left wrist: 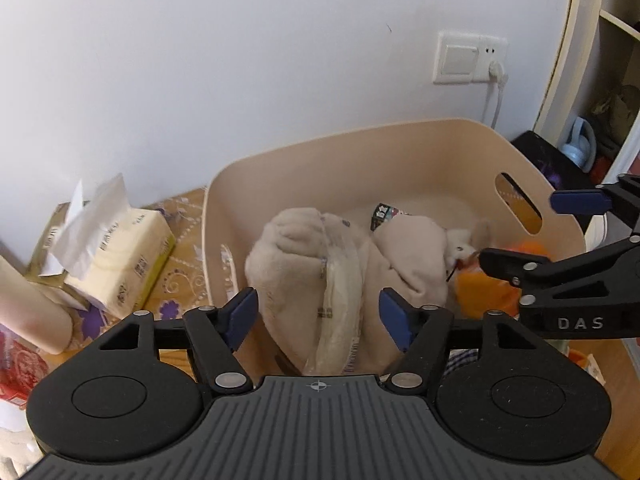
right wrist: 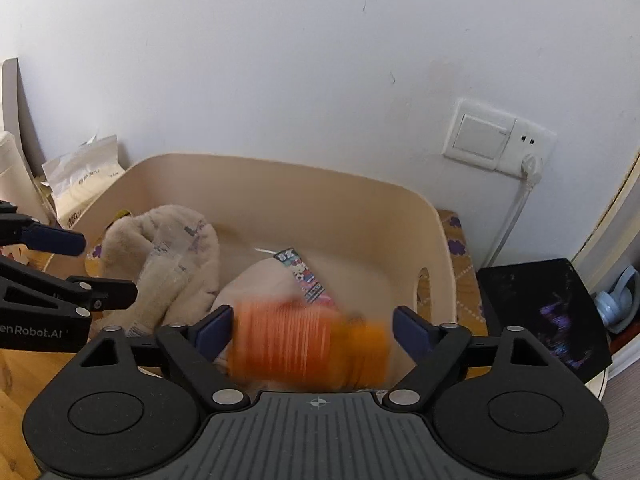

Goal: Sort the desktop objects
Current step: 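Open both tools to drop the packet and bottle into the basket, then move the left tool toward the checkered shirt while the right tool approaches the cartoon tissue pack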

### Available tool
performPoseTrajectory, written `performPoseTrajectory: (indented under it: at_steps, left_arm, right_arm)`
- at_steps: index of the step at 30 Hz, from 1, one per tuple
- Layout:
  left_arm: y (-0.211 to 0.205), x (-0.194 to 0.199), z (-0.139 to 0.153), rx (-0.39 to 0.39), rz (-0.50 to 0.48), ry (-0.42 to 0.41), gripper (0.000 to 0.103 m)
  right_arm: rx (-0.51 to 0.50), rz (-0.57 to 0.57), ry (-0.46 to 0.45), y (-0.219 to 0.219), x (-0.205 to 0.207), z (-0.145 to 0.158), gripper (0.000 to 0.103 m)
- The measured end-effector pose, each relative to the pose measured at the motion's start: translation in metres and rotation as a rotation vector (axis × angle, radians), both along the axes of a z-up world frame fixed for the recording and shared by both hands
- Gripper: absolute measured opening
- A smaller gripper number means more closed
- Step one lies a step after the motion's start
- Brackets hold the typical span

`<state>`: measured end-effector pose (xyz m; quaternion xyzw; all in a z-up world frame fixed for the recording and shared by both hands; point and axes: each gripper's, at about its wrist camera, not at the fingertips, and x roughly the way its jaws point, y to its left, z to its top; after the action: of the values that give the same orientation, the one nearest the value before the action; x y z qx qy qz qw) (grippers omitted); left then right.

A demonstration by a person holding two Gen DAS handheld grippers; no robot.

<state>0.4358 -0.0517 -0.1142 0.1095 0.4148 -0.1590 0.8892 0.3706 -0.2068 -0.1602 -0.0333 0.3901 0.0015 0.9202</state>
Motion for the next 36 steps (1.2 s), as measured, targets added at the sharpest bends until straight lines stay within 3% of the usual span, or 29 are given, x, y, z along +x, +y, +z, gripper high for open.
performPoseTrajectory:
  at_steps: [3, 8, 21, 36]
  left_arm:
    - [0.002, -0.006, 0.007, 0.0, 0.017, -0.013, 0.072]
    - [0.005, -0.022, 0.015, 0.007, 0.031, -0.034, 0.074]
    - [0.006, -0.078, 0.029, 0.009, 0.062, -0.083, 0.078]
    - [0.003, -0.137, 0.008, 0.045, 0.047, -0.071, 0.079]
  right_arm:
    - [0.018, -0.007, -0.033, -0.004, -0.007, 0.01, 0.1]
    - [0.033, -0.02, -0.062, -0.011, -0.025, 0.023, 0.103]
    - [0.05, -0.034, -0.092, -0.037, -0.088, 0.044, 0.103]
    - [0.021, -0.059, -0.041, -0.059, -0.159, 0.024, 0.103]
